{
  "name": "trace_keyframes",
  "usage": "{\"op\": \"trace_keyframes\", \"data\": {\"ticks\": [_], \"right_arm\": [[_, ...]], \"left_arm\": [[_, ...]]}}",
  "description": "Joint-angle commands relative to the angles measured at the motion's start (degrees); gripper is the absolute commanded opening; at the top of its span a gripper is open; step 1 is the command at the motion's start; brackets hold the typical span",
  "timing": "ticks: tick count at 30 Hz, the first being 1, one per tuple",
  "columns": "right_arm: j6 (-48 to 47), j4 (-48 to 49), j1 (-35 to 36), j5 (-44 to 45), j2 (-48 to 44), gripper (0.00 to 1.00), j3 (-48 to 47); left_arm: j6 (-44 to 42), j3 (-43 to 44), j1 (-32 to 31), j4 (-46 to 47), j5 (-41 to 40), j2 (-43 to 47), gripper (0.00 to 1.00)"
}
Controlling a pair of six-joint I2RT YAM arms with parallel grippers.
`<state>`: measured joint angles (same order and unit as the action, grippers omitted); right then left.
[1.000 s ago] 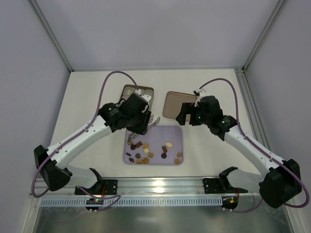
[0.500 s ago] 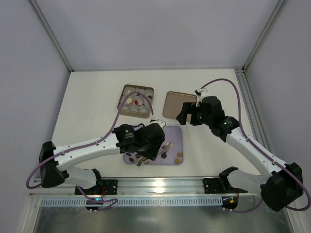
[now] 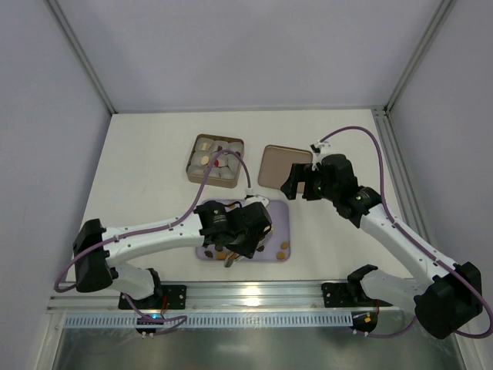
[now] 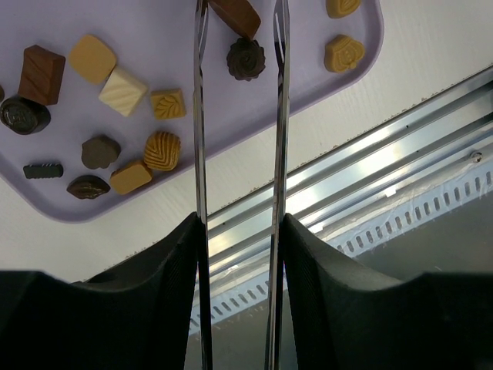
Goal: Pack the chocolate
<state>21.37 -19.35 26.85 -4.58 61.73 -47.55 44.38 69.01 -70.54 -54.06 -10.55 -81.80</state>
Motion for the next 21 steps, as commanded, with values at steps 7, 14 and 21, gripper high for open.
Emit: {"op": "trace_keyframes", "data": {"ticks": [7,14,21], "right_arm": [[0.5,1.2,0.1,0.7,-0.9,1.00,0.3],[0.5,1.3,0.1,0.5,-0.5,1.00,0.2],[0.6,1.5,0.1,0.4,-0.2,1.00,0.3]], "left_arm": [[0.9,0.2,-0.5,2.4,-2.6,-1.0,0.44],[0.6,-0.1,-0.5,2.3,-3.1,-1.7,0.41],[-0.1,0.0,-0.5,1.5,-3.3,-1.3,0.35]]}}
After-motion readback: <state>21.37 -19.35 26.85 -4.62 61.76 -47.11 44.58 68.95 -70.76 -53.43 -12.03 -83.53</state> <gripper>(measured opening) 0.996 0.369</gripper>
